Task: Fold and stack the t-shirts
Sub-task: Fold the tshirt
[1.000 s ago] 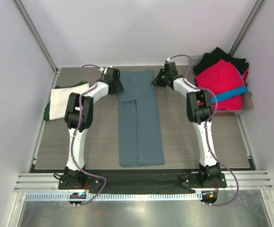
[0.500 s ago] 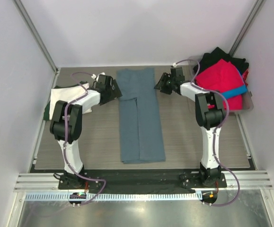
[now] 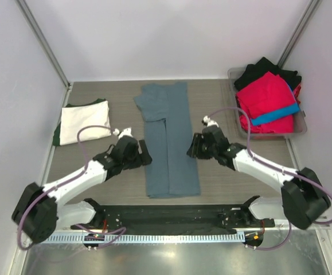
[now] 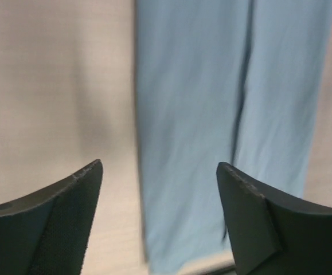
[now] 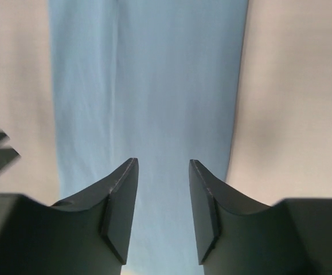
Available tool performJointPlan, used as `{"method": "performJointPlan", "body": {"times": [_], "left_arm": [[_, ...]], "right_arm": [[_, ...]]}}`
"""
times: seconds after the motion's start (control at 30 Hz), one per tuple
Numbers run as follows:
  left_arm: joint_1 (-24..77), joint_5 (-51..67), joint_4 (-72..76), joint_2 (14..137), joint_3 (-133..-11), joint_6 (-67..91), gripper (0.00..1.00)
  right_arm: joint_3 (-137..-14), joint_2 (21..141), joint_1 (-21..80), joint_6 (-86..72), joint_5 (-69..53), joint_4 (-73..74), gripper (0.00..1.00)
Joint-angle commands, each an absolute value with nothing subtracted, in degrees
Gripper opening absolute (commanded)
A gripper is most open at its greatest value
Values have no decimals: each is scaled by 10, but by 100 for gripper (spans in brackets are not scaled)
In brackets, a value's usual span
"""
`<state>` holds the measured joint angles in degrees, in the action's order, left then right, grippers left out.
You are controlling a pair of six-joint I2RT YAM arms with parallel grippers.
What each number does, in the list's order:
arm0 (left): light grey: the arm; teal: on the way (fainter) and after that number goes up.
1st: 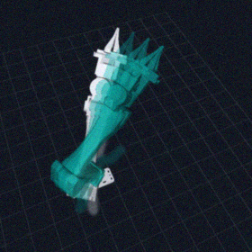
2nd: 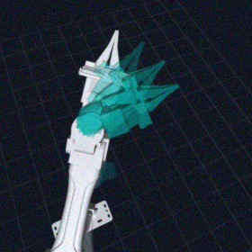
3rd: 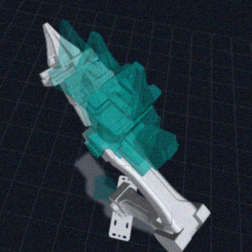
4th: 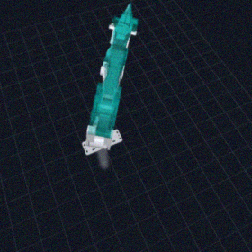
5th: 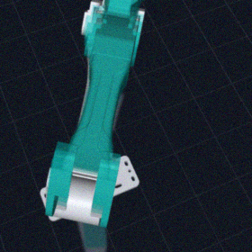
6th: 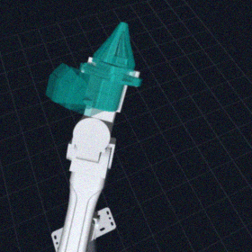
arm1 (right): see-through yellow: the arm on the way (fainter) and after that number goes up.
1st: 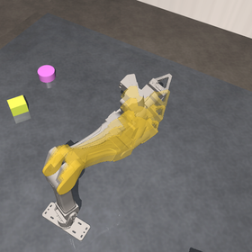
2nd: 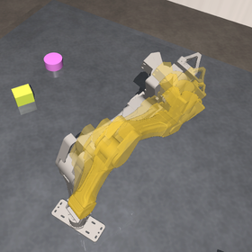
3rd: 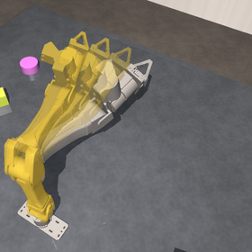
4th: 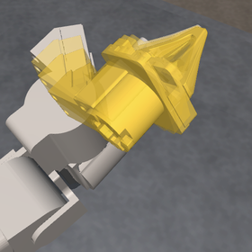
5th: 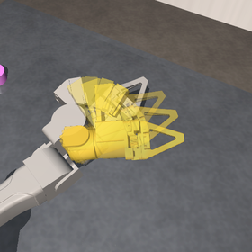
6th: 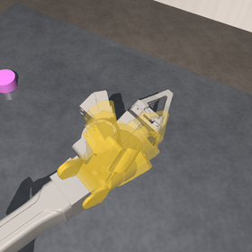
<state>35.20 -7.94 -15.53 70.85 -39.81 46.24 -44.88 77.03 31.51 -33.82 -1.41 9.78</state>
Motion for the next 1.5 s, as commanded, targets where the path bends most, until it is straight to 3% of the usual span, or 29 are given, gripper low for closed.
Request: {"method": "performJointPlan", "body": {"times": [0.0,0.07,0.27,0.37,0.57,0.67,0.8,1.0,1.07,1.37,1.47], "left_arm": [[388,-87,-188,606,-328,516,80],[433,-84,-187,574,-276,543,69],[601,-145,-196,523,-222,654,67],[626,-145,-193,538,-210,685,63],[628,-139,-186,553,-193,695,56],[628,-141,-188,547,-189,696,51],[628,-149,-197,530,-191,696,44],[628,-163,-203,525,-195,694,31],[628,-165,-212,519,-198,693,28],[628,-173,-224,506,-200,688,31],[628,-169,-233,510,-200,686,21]], "right_arm": [[-361,694,359,-389,38,163,44],[-303,662,383,-417,33,177,42],[-214,563,441,-493,25,189,40],[-195,542,459,-510,18,193,41],[-185,538,491,-525,20,199,40],[-187,543,499,-527,18,202,34],[-196,548,510,-529,26,216,11],[-211,547,518,-531,28,217,1],[-222,548,527,-533,24,217,1],[-266,562,569,-541,45,231,1],[-272,569,570,-540,51,236,1]]}}
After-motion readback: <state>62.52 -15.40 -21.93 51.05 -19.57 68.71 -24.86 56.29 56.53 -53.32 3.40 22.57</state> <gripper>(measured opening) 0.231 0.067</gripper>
